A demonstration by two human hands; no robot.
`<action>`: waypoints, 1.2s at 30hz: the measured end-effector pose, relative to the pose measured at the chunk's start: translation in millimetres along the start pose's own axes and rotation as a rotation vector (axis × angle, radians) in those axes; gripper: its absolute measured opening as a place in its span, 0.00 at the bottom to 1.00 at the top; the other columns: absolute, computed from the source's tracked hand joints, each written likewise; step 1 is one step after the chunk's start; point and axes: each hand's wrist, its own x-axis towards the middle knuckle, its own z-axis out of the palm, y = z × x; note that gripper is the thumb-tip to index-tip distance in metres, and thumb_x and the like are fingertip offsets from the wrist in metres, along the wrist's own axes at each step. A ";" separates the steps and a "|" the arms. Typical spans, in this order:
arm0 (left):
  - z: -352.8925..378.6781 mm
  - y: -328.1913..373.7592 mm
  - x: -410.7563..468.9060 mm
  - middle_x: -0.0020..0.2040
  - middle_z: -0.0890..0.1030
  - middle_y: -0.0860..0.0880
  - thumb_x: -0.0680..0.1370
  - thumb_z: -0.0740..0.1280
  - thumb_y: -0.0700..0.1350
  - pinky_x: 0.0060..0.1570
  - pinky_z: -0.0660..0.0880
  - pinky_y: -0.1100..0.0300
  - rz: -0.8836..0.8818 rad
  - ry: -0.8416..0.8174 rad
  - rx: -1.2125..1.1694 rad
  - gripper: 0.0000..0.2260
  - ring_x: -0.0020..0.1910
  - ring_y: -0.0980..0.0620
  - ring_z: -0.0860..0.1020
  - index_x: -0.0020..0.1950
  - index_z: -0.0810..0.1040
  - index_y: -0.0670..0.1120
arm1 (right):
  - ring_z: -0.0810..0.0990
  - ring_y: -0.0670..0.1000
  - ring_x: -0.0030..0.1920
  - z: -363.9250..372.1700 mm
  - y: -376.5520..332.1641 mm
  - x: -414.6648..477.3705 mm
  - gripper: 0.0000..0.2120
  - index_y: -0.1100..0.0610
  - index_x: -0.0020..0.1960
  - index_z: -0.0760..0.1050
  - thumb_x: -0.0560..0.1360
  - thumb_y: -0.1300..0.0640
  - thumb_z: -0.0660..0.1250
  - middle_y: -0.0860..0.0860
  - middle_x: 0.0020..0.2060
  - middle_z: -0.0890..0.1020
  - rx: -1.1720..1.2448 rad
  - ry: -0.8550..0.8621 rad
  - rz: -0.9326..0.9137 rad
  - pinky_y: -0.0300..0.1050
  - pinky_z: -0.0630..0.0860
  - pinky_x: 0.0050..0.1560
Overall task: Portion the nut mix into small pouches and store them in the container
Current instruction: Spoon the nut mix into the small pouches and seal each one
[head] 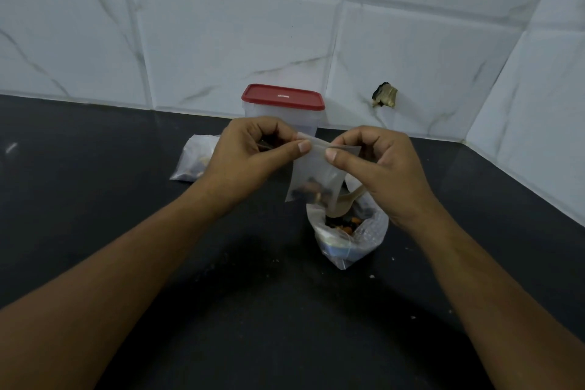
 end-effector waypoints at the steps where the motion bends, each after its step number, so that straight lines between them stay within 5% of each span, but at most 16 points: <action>1: -1.4 -0.4 0.9 0.44 0.87 0.48 0.77 0.74 0.41 0.44 0.81 0.62 0.001 0.009 0.002 0.03 0.44 0.51 0.85 0.46 0.84 0.41 | 0.84 0.51 0.43 -1.3 0.3 0.2 0.02 0.56 0.47 0.85 0.76 0.62 0.75 0.54 0.42 0.86 0.018 0.005 0.007 0.40 0.81 0.45; 7: -5.9 -4.7 3.6 0.46 0.86 0.45 0.77 0.74 0.41 0.51 0.83 0.56 -0.021 0.031 0.002 0.04 0.49 0.46 0.84 0.47 0.84 0.40 | 0.84 0.51 0.42 -5.8 1.5 1.1 0.05 0.55 0.46 0.84 0.76 0.64 0.75 0.54 0.41 0.86 0.090 0.025 0.043 0.41 0.82 0.43; 16: -10.4 -10.7 5.6 0.42 0.85 0.48 0.77 0.74 0.40 0.46 0.79 0.62 -0.072 0.029 -0.044 0.05 0.43 0.54 0.82 0.46 0.83 0.38 | 0.84 0.48 0.42 -8.2 7.4 3.2 0.05 0.56 0.45 0.85 0.76 0.64 0.75 0.50 0.39 0.87 0.095 0.037 0.076 0.40 0.81 0.47; 25: -39.1 -1.2 9.3 0.43 0.83 0.47 0.81 0.70 0.41 0.49 0.78 0.56 -0.239 -0.140 -0.073 0.06 0.43 0.52 0.80 0.51 0.80 0.37 | 0.85 0.50 0.43 10.5 6.9 7.3 0.03 0.58 0.50 0.83 0.80 0.63 0.71 0.52 0.40 0.86 0.070 -0.012 0.083 0.46 0.82 0.49; 29: -60.9 0.9 8.0 0.43 0.83 0.48 0.81 0.70 0.41 0.49 0.80 0.55 -0.265 -0.096 -0.063 0.02 0.43 0.51 0.81 0.49 0.81 0.43 | 0.85 0.50 0.41 28.8 -3.9 20.6 0.03 0.63 0.52 0.82 0.79 0.65 0.71 0.56 0.41 0.86 0.058 -0.055 0.084 0.41 0.81 0.46; 36: -101.7 -3.8 -5.8 0.41 0.82 0.48 0.80 0.68 0.33 0.44 0.81 0.58 -0.280 0.046 -0.044 0.08 0.44 0.52 0.83 0.48 0.74 0.45 | 0.85 0.52 0.36 82.9 -17.8 34.5 0.05 0.57 0.47 0.80 0.79 0.65 0.71 0.54 0.37 0.85 0.087 -0.115 0.178 0.45 0.82 0.38</action>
